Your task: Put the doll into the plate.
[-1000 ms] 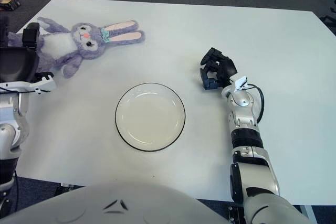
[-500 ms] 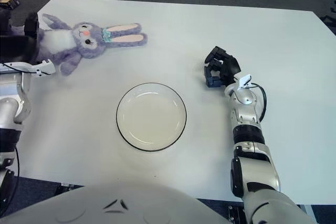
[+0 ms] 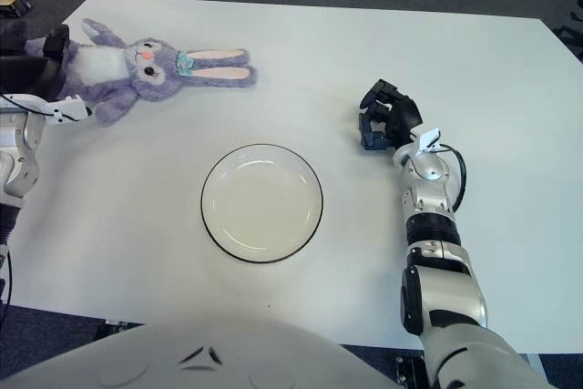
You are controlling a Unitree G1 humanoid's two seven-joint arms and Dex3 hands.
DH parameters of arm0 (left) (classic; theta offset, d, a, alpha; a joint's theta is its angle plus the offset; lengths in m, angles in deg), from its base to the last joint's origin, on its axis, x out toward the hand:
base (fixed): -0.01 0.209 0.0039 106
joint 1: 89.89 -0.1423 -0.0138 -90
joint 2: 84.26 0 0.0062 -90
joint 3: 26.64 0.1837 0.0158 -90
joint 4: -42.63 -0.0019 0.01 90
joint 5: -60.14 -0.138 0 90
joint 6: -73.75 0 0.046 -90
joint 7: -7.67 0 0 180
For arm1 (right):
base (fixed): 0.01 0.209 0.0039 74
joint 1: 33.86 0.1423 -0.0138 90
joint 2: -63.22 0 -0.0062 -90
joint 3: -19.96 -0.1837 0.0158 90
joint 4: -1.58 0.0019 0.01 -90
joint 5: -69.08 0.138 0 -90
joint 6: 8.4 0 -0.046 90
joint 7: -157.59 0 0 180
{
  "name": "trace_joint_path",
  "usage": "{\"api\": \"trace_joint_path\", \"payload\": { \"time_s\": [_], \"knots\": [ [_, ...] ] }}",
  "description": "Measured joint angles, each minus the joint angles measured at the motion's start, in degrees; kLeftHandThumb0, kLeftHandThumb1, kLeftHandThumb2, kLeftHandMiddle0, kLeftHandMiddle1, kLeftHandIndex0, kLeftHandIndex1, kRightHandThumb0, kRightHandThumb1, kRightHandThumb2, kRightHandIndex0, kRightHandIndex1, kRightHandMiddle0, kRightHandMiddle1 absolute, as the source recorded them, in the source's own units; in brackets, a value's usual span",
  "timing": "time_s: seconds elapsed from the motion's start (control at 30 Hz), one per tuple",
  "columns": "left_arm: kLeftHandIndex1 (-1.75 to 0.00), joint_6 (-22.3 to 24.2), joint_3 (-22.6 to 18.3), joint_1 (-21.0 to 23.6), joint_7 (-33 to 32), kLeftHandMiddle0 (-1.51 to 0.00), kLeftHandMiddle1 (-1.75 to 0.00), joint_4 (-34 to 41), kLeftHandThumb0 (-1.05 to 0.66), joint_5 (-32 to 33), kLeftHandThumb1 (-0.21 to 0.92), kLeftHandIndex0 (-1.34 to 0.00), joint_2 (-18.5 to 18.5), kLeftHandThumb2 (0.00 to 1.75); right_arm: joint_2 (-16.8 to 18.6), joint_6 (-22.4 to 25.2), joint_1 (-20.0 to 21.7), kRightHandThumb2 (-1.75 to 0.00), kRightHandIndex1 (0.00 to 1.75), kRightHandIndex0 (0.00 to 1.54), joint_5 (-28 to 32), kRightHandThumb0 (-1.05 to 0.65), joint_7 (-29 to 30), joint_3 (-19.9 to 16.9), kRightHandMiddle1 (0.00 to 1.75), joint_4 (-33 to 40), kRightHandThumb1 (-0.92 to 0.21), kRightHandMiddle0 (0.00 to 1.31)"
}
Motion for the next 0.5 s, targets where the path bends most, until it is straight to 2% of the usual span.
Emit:
{"api": "trace_joint_path", "payload": {
  "time_s": [0.23,0.43,0.5],
  "knots": [
    [-0.02,0.2,2.6,2.9,1.0,0.00,0.00,-2.7,-1.03,2.1,0.92,-0.03,0.0,0.16,-0.1,-0.1,0.1,-1.46,1.75,0.65,0.5,-0.01,-0.1,-0.1,1.71,-0.3,-0.19,0.55],
    [-0.21,-1.3,5.5,6.3,2.4,0.00,0.00,-7.9,-0.97,5.4,0.90,0.00,-0.2,0.17,-0.1,-0.3,0.2,-1.47,1.75,0.66,0.5,-0.01,-0.3,0.0,1.74,-0.5,-0.18,0.53],
    [-0.22,-1.9,6.0,6.8,2.5,0.00,0.00,-8.8,-0.97,5.7,0.91,0.00,-0.2,0.17,-0.1,-0.3,0.2,-1.47,1.75,0.66,0.6,-0.01,-0.4,-0.1,1.73,-0.5,-0.18,0.53]
  ]
}}
